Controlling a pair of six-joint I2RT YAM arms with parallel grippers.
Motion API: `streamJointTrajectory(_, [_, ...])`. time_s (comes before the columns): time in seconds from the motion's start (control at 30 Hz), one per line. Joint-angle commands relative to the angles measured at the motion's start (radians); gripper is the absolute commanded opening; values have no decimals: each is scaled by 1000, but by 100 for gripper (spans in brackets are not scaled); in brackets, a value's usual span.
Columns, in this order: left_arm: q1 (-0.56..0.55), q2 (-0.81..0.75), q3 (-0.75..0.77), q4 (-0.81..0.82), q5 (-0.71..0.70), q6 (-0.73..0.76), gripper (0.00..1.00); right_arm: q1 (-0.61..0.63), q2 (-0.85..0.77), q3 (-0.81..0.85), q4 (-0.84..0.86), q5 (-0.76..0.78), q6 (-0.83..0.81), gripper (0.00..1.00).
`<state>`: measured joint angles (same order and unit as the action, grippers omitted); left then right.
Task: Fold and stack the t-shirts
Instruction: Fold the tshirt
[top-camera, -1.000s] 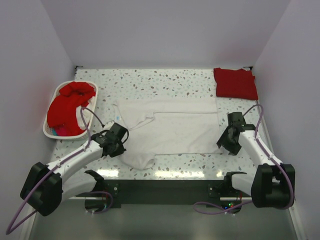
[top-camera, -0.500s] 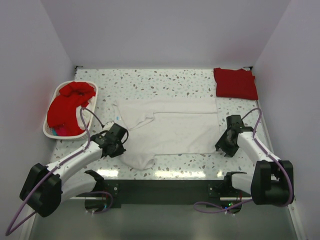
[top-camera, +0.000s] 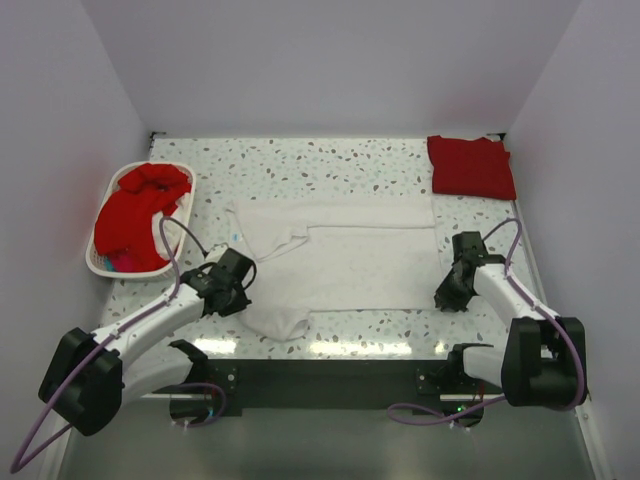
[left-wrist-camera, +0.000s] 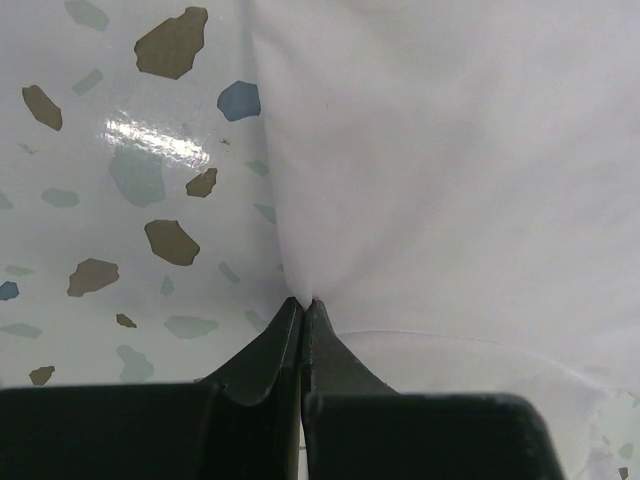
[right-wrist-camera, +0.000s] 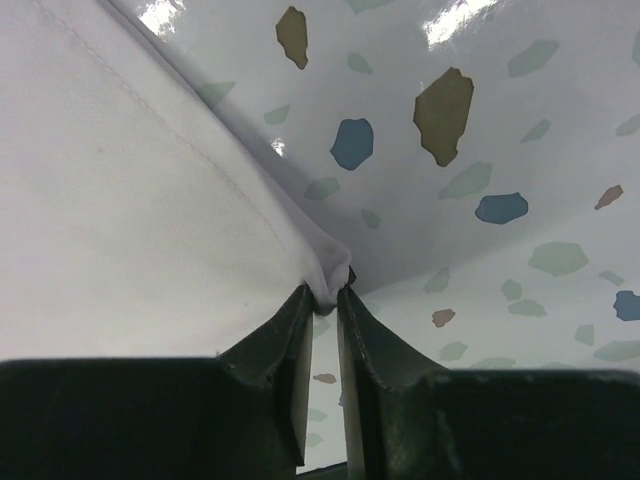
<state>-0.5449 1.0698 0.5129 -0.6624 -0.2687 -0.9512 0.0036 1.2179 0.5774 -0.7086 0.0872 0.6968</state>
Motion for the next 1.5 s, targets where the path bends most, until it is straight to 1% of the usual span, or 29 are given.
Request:
streamJointTrajectory(0.0, [-4,-22,6,-5,-20,-18,0,-2,-1,-14,2,2,10,18])
streamJointTrajectory(0.03, [-4,-24,16,-9,-21,-20,0,-2,-21,-7,-11,3,9,12])
streamJointTrajectory(0.1, [-4,-31,30,-34,-27,-20,0,-2,-38,19,-49,17,-3,6])
streamJointTrajectory(0.13, [-4,-34,47,-43,-30,-17,0,-1,-44,28,-58,13,-8,1])
streamJointTrajectory(0.17, [-4,-34,56,-58,-32,-14,0,-2,-52,38,-68,3,-11,0])
streamJointTrajectory(0.27, [-3,-28,99,-81,-40,3,0,-2,-49,74,-91,-10,-26,0])
streamJointTrajectory(0.4, [5,7,170,-103,-67,37,0,-1,-15,163,-118,-24,-74,0])
streamJointTrajectory(0.53, [40,61,243,-89,-57,109,0,-2,29,246,-127,-37,-118,0])
streamJointTrajectory(0.7, [144,148,295,-46,3,212,0,-2,100,324,-106,-44,-164,0])
streamJointTrajectory(0.8, [195,193,329,-20,16,255,0,-2,140,349,-82,-38,-172,0])
streamJointTrajectory(1.03, [217,326,440,4,11,305,0,-2,230,407,-29,-44,-166,0])
streamJointTrajectory(1.17, [224,374,467,30,10,318,0,-2,276,449,-14,-35,-168,0])
streamJointTrajectory(1.33, [235,438,506,49,5,331,0,-1,330,455,15,-18,-164,0])
streamJointTrajectory(1.47, [244,458,516,58,3,338,0,-2,353,458,34,0,-163,0])
